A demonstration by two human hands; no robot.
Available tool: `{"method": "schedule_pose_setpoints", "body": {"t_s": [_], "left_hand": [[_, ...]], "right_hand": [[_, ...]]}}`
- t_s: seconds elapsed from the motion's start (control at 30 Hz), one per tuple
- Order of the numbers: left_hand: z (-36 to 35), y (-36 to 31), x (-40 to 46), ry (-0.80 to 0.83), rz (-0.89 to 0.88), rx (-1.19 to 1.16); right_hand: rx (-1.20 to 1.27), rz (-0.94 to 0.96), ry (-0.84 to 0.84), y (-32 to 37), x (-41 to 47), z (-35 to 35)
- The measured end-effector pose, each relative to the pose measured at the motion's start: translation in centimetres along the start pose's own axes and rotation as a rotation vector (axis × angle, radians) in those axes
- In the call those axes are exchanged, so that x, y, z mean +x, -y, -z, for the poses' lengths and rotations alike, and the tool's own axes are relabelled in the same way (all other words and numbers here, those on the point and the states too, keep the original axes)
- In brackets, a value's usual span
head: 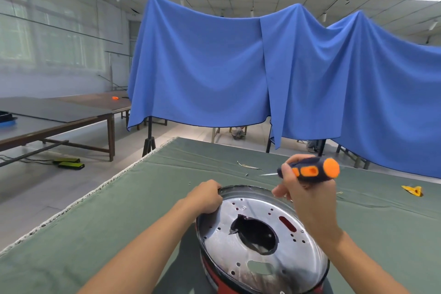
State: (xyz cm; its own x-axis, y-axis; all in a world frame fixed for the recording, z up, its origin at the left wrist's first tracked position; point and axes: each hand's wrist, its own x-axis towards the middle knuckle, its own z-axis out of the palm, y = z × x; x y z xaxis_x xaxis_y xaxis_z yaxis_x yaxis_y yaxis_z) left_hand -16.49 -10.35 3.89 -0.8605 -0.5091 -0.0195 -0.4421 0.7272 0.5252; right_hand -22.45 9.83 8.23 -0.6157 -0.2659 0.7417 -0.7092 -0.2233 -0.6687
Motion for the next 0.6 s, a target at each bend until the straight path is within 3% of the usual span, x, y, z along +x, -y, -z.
{"method": "schedule_pose_setpoints", "body": {"t_s": [0.13, 0.33, 0.6], "left_hand": [[0.0, -1.0, 0.7, -0.055, 0.056, 0.169], [-1.6, -3.1, 0.1, -0.152, 0.11, 0.283], [-1.2, -1.3, 0.8, -0.147, -0.091, 0.261]], "right_hand": [[0.078, -0.137, -0.117, -0.1, 0.8, 0.3], [-0.041, -0.124, -0.234, -0.2, 2.2, 0.6], [-0.003, -0.107, -0.33, -1.1, 4.4, 1.0]]}}
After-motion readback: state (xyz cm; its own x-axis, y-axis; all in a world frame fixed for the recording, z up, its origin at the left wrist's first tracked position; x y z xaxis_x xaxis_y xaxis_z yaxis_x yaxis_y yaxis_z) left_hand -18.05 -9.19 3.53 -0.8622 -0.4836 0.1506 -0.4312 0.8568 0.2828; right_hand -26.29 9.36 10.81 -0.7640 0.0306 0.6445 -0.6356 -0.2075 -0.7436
